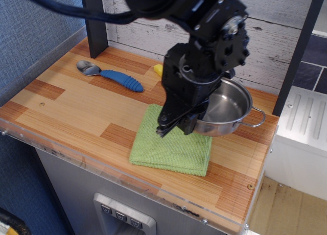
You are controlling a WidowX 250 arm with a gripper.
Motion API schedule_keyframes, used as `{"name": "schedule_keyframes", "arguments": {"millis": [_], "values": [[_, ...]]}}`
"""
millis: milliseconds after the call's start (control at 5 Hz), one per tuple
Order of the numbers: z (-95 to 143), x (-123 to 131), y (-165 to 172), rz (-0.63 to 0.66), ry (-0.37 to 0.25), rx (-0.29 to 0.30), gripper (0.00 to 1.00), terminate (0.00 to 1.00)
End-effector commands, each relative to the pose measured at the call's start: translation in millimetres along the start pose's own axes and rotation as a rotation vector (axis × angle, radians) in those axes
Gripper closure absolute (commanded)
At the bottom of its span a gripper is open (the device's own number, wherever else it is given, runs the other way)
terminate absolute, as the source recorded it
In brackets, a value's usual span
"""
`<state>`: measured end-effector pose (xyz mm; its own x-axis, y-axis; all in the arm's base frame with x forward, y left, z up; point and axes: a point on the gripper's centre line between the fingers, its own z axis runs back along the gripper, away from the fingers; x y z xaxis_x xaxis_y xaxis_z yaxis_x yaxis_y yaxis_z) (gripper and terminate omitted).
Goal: Place vessel on the green cloth
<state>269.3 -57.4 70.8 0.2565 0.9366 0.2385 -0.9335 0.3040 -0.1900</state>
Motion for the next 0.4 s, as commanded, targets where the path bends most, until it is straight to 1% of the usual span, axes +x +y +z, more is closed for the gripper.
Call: {"name": "schedule_keyframes", "arguments": {"millis": [0,200], "values": [[6.1,17.2,30.4,0.043,-0.063,-0.028,1.00,0.00],[2.7,19.9,42.9,0.030,-0.099,0.031,1.00,0.00]]}}
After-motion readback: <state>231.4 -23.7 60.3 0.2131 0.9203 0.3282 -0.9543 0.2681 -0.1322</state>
